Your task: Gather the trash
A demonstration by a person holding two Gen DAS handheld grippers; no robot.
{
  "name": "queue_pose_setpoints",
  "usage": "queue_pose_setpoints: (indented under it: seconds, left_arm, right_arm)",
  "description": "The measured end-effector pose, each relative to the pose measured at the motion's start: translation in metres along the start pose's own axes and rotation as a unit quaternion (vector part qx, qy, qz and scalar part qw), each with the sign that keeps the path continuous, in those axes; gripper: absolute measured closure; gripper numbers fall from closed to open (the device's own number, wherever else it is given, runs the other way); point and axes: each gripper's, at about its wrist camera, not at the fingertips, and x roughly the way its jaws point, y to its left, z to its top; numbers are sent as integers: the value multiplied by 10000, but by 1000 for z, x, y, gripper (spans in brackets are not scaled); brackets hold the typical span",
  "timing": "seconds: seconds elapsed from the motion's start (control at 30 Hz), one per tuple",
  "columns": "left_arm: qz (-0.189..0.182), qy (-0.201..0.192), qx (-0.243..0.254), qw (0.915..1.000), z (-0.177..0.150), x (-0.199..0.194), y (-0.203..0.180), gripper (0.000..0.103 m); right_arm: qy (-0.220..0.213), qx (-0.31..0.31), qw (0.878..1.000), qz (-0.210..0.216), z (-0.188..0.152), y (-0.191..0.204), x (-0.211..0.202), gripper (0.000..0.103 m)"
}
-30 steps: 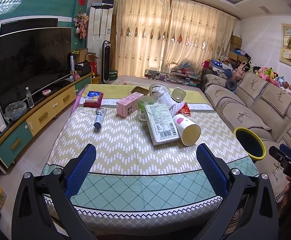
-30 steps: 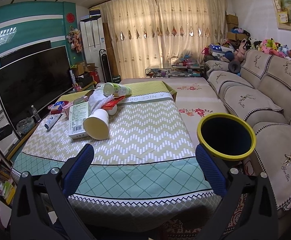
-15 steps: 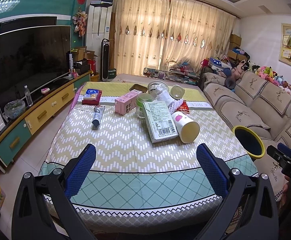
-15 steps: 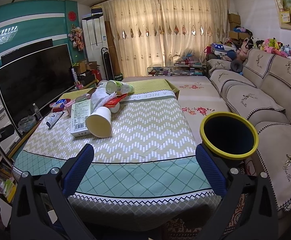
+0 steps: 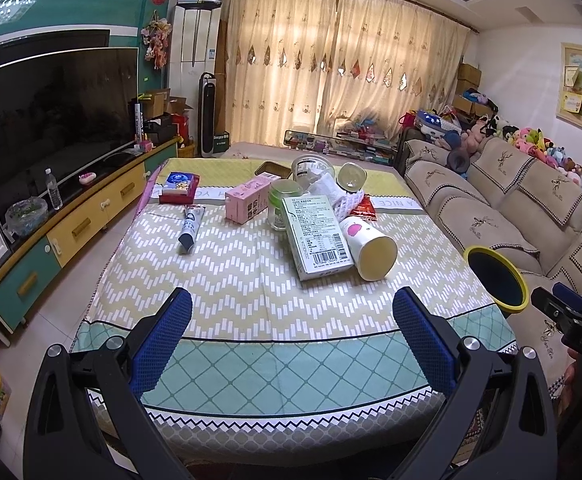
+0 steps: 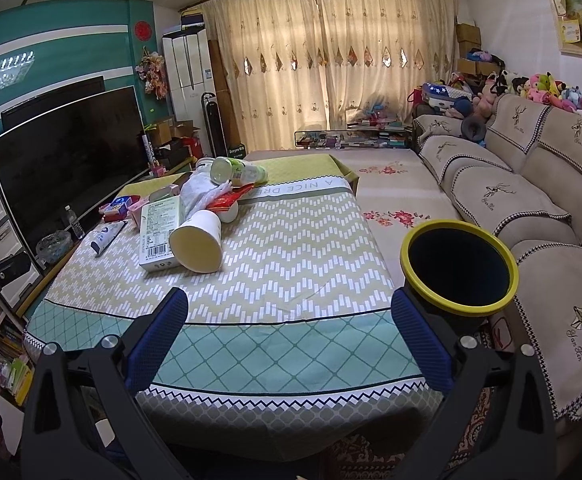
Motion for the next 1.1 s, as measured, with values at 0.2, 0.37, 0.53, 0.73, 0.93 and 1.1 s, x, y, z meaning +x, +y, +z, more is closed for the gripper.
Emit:
queue_pose_setpoints:
  seconds: [0.2, 0.37, 0.53, 0.73, 0.93, 1.1]
  left_arm:
    - [0, 13, -1, 10000, 0, 1, 0, 4]
    - [-4, 17, 1, 10000, -1, 2, 0, 4]
    - [3, 17, -8, 10000, -1, 2, 0, 4]
    - [41, -3, -76, 10000, -2, 4, 5, 4]
    - [152, -10, -259, 9995, -1, 10, 19, 4]
    - [199, 53, -378, 9991, -3, 19, 30, 4]
  right_arm:
    - [5, 9, 10000, -2, 0, 0, 0, 6]
    - [4, 2, 10000, 0, 0, 0, 0, 6]
    - [44, 20, 10000, -5, -1, -3, 3, 6]
    - [121, -51, 9999, 32, -1, 0, 15, 6]
    - [315, -284, 9988, 231, 6, 16, 50, 6]
    - [446, -589, 9964, 412, 13, 40, 86, 6]
